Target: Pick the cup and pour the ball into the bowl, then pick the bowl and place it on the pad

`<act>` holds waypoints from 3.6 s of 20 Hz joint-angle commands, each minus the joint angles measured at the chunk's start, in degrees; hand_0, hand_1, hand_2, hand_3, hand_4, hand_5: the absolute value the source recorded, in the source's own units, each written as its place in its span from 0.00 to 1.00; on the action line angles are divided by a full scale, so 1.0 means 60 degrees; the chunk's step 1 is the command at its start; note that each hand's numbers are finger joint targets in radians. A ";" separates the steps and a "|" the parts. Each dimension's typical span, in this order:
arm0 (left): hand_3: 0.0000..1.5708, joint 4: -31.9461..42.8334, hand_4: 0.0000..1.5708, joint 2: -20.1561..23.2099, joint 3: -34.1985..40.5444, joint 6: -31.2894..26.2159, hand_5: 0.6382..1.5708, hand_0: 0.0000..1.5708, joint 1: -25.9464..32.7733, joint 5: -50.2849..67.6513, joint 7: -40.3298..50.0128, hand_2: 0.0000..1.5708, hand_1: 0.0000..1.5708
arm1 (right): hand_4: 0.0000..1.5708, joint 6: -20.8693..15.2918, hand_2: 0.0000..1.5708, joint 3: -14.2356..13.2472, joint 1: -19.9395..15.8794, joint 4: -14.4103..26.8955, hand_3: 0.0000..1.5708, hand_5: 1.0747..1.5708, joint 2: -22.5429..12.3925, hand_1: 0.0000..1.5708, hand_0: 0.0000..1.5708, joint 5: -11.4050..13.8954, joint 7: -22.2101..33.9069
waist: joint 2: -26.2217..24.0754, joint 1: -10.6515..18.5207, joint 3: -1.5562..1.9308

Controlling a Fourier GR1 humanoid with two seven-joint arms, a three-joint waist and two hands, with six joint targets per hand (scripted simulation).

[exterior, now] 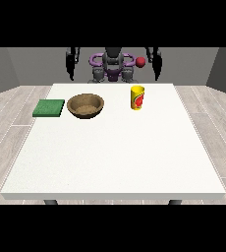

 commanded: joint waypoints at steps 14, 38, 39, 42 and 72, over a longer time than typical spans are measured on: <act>0.00 -0.1171 0.00 0.1078 0.2334 -0.0705 0.97 0.00 -0.1220 0.2196 0.0516 0.00 0.00 | 0.00 0.1911 0.00 -0.2385 0.0064 -0.1129 0.00 1.00 -0.1578 0.00 0.00 -0.2686 0.0135 | -0.0861 -0.0612 0.0104; 0.00 0.4979 0.00 -0.0450 0.1999 0.0303 0.96 0.00 -0.2526 0.0155 -0.6759 0.00 0.00 | 0.00 0.2603 0.00 -0.2592 -0.0956 0.0373 0.00 1.00 -0.1410 0.00 0.00 -0.2327 -0.2364 | 0.1966 -0.1438 0.0101; 0.00 0.5328 0.00 -0.0094 0.2201 0.0505 0.94 0.00 -0.3483 0.0177 -0.6269 0.00 0.00 | 0.00 0.2787 0.00 -0.2401 -0.1061 0.0836 0.00 1.00 -0.1412 0.00 0.00 -0.2006 -0.2874 | 0.2050 -0.1401 0.0104; 0.00 0.6387 0.00 -0.0269 0.2205 0.0571 0.94 0.00 -0.3494 0.0144 -0.7203 0.00 0.00 | 0.00 0.3017 0.00 -0.2700 -0.1103 0.1244 0.00 1.00 -0.1696 0.00 0.00 -0.2120 -0.3018 | 0.1902 -0.1315 0.0103; 1.00 0.9041 1.00 0.1328 0.0951 0.4282 0.75 0.88 -0.5033 -0.3008 -0.6380 1.00 0.88 | 0.00 0.3724 0.00 -0.3072 -0.1108 0.2580 0.00 1.00 -0.2446 0.00 0.00 -0.2441 -0.2295 | -0.0040 -0.1303 0.0144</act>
